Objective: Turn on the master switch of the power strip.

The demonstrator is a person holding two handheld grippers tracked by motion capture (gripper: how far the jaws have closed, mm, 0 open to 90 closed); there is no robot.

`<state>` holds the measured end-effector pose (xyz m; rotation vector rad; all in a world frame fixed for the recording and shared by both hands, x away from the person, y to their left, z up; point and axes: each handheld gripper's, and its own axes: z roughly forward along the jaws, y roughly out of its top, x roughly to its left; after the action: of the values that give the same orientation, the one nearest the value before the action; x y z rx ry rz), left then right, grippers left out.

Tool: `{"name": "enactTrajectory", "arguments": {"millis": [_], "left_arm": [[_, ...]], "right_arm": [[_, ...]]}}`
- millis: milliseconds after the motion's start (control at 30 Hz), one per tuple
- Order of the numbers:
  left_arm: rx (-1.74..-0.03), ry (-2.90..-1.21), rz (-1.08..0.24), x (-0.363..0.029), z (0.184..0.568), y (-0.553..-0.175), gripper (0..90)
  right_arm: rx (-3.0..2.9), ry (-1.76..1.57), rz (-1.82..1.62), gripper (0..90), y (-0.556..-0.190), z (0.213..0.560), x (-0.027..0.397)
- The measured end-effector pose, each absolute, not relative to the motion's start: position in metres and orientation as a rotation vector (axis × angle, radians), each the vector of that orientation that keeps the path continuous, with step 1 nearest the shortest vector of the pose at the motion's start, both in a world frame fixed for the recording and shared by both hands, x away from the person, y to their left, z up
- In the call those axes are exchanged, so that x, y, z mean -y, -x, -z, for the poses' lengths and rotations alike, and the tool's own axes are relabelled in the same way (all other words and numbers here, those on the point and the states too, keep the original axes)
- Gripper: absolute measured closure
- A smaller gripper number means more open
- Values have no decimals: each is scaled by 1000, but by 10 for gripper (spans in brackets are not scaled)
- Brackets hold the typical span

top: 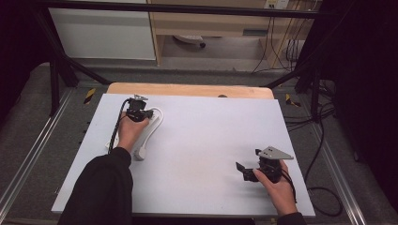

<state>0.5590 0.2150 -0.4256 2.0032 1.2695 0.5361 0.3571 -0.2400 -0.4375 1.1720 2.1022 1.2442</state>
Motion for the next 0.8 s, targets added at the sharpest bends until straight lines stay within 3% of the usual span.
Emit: {"name": "enactTrajectory", "arguments": {"millis": [800], "left_arm": [[-1261, -2019, -544, -213, 426, -560, 900]], "right_arm": [[-2109, -1176, -1254, 39, -357, 438, 241]]}}
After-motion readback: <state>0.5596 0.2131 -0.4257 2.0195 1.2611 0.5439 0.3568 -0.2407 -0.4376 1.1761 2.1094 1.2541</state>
